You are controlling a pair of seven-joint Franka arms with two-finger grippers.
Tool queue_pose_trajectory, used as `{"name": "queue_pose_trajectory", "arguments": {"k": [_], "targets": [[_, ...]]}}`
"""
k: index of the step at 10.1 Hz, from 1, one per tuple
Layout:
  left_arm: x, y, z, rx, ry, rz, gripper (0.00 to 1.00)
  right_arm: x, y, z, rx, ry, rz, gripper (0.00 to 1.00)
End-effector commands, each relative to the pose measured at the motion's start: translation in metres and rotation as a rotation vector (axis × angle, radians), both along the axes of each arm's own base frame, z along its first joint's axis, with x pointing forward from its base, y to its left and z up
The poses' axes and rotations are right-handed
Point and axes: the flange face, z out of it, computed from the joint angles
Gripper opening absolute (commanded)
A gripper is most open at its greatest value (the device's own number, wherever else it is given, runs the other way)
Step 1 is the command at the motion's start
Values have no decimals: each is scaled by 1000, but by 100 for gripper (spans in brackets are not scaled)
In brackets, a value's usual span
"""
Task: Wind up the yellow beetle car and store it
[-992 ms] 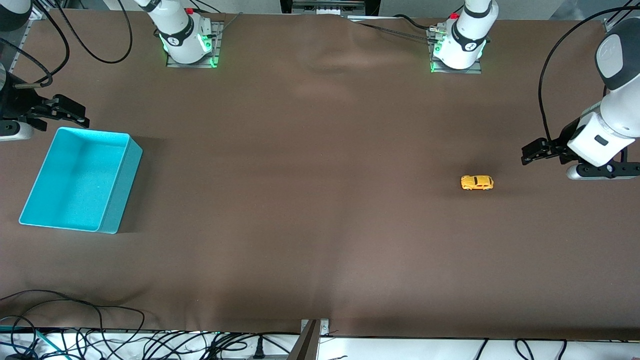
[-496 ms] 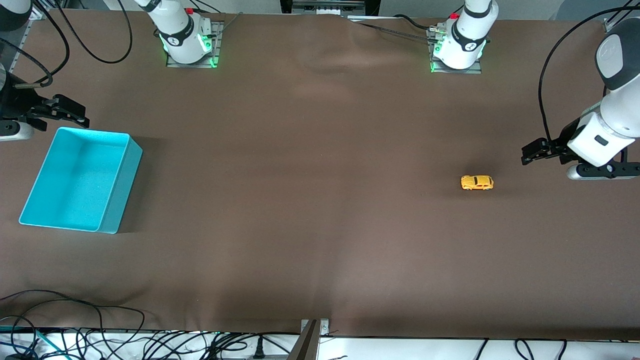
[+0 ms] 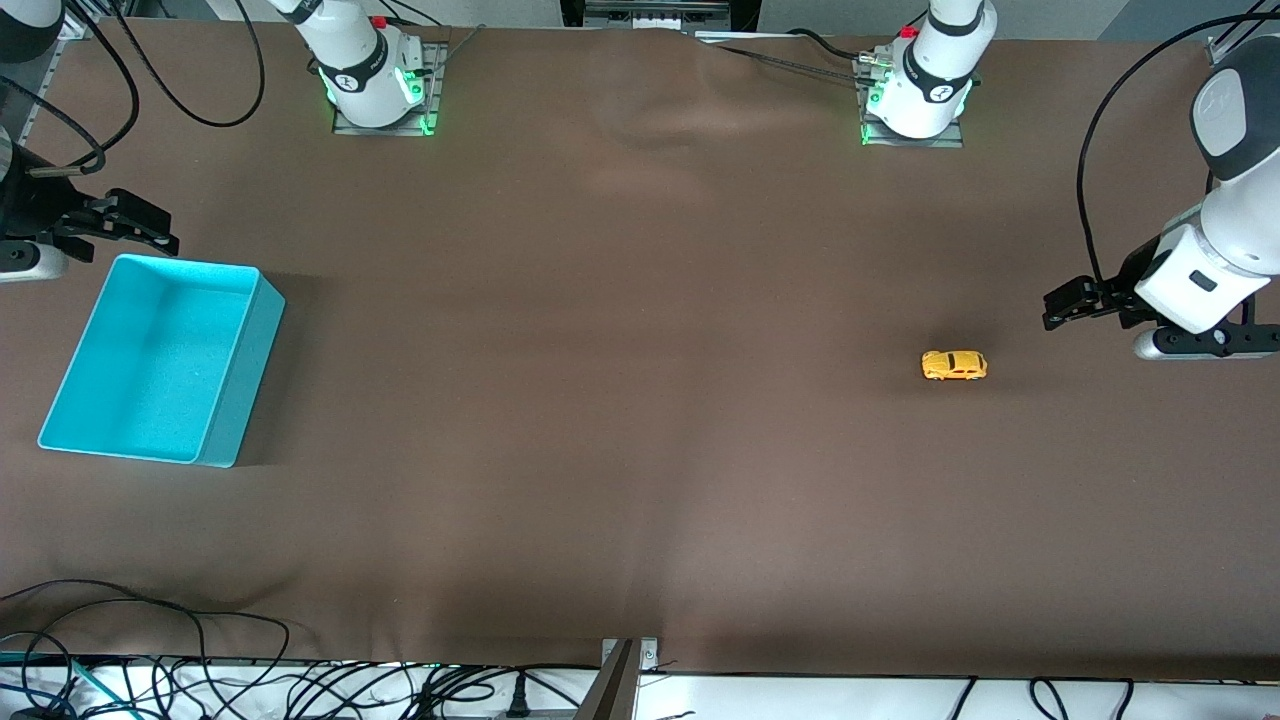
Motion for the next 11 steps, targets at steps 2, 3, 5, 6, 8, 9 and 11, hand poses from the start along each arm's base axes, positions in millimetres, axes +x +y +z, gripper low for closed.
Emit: {"name": "queue_pose_trajectory", "arguments": {"k": [2,3,5,6,8,9,11], "targets": [[3,16,-8,7,23,66,100,0,-2,5,1,8,11,100],[5,19,-18,10,40,171,100,-1,-2,4,1,10,11,100],[4,19,-36,41,71,525,100,-1,-2,4,1,11,11,100],[4,17,-51,61,94,685,100,-1,-2,2,1,14,11,100],[1,16,-77,127,121,957,100,-1,-2,2,1,14,11,100],[1,16,-94,151,142,1087,100,-1,-2,2,1,14,12,100],[-3,18,-127,174,140,1307,100,-1,-2,1,1,17,12,100]]}}
